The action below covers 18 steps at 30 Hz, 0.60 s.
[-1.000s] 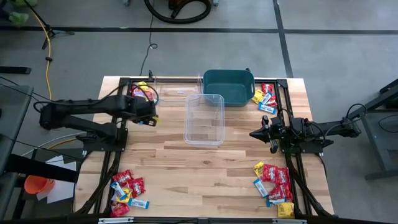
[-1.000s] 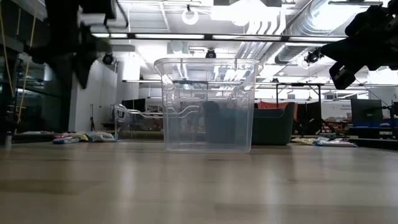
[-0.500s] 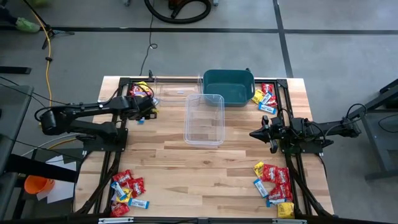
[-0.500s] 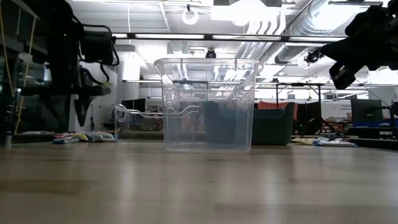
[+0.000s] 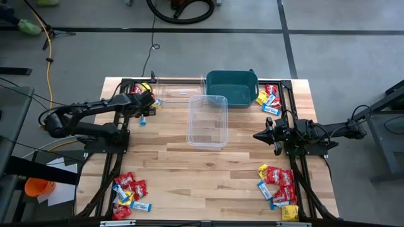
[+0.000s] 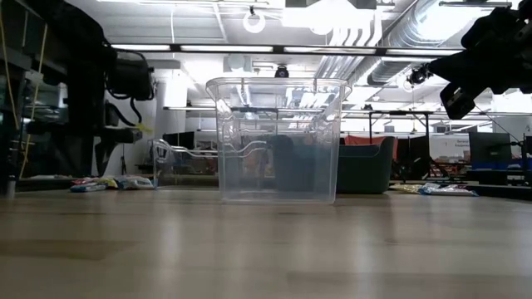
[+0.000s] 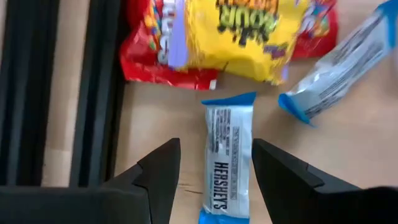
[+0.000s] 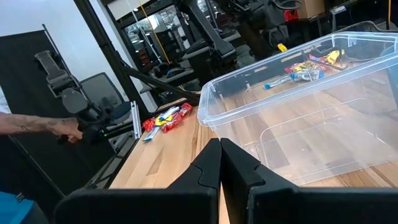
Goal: Sort candy
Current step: Put the white chocolate into the blue bin
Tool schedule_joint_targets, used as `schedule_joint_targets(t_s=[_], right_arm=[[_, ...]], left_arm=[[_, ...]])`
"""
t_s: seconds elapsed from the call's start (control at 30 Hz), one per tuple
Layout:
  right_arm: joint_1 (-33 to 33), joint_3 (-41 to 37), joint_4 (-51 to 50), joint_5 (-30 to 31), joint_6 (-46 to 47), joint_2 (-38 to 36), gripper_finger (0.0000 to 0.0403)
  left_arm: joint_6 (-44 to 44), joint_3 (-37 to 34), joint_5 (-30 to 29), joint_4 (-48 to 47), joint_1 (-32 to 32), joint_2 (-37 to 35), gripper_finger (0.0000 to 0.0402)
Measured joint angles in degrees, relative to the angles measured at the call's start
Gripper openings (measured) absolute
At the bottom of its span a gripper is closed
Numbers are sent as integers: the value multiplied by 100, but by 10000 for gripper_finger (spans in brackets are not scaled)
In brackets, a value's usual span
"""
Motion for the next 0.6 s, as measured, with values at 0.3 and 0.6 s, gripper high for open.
schedule_joint_targets(t_s=[0.3,0.6], right_arm=[[0,0,0,2,2,-2,0],[0,0,0,0,1,-2,0]], left_arm=[[189,0,94,268,0,707,188],[378,22,91,303,-5,913,163]])
